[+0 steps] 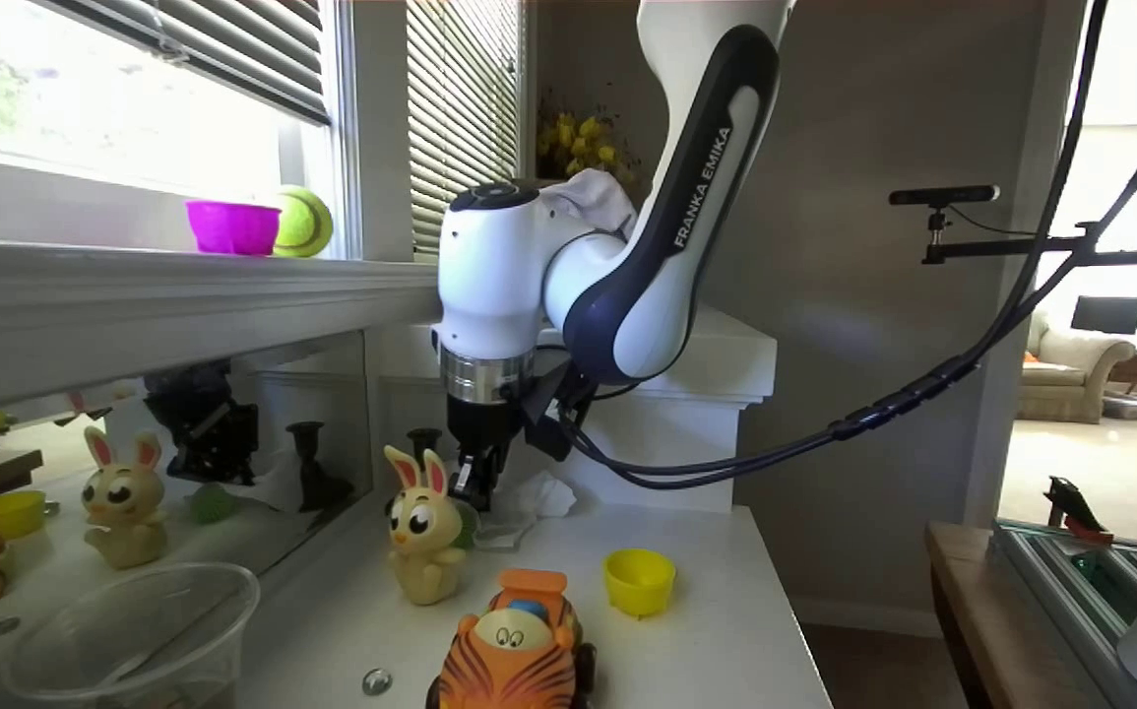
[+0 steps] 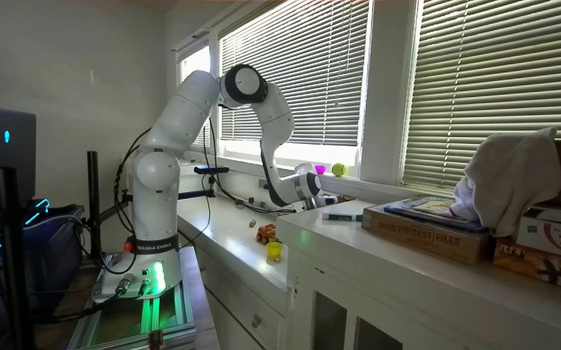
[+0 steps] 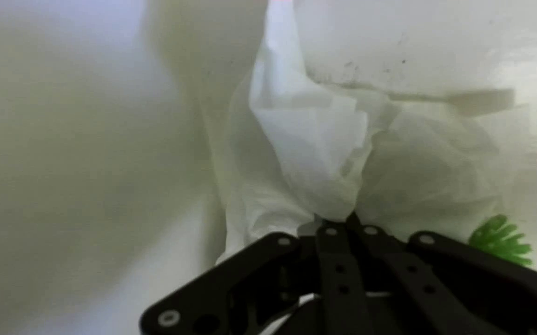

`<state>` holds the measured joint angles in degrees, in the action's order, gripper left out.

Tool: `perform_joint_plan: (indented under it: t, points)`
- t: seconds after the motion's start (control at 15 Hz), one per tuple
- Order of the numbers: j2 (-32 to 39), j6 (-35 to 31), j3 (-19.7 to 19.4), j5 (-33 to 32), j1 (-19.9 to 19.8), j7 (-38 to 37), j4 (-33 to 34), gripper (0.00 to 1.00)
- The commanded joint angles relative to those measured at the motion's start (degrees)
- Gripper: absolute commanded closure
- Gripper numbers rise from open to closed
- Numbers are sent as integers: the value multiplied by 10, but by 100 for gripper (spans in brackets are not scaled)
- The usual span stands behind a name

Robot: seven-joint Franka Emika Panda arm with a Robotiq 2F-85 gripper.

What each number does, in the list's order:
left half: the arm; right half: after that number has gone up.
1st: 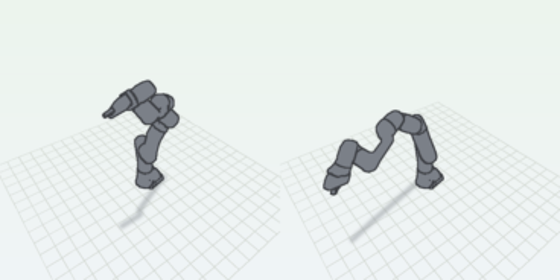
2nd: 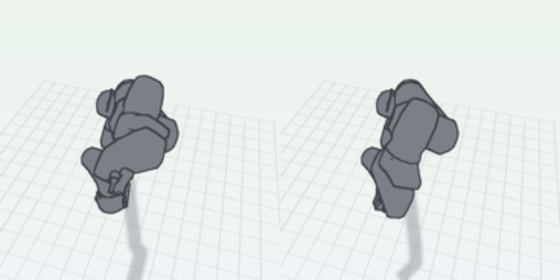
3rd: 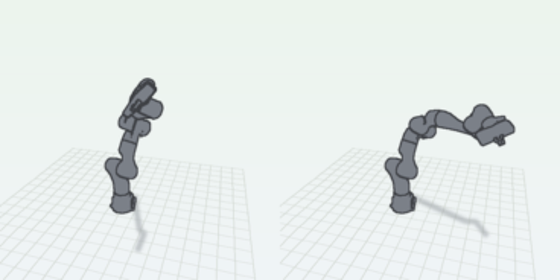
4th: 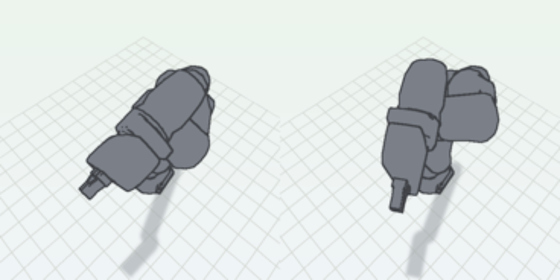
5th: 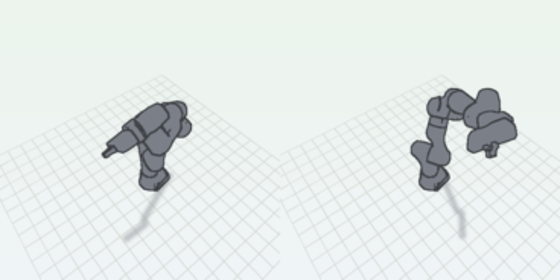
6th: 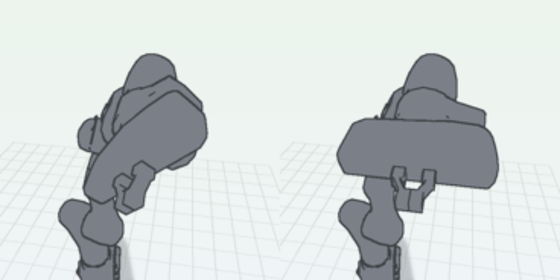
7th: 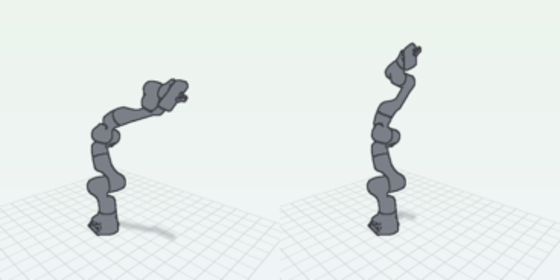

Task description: Use the paper towel to clean the surface

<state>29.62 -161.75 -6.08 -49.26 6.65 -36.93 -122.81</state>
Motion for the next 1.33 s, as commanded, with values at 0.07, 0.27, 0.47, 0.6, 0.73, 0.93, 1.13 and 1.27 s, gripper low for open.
perform_joint_plan:
  t: [0.07,0.27,0.47,0.6,0.73,0.93,1.13,1.27]
  points:
    - [50,-7,-17,-9,6,-19,55,100]
    - [50,-14,-6,0,2,-16,56,100]
    - [39,-7,13,17,-13,7,38,100]
    - [29,-5,23,24,-23,22,23,100]
    - [13,-1,44,40,-42,47,5,100]
    - [-6,13,87,78,-81,103,-19,100]
    - [-18,13,33,133,-26,143,-29,100]
    - [-22,23,31,91,-26,105,-25,100]
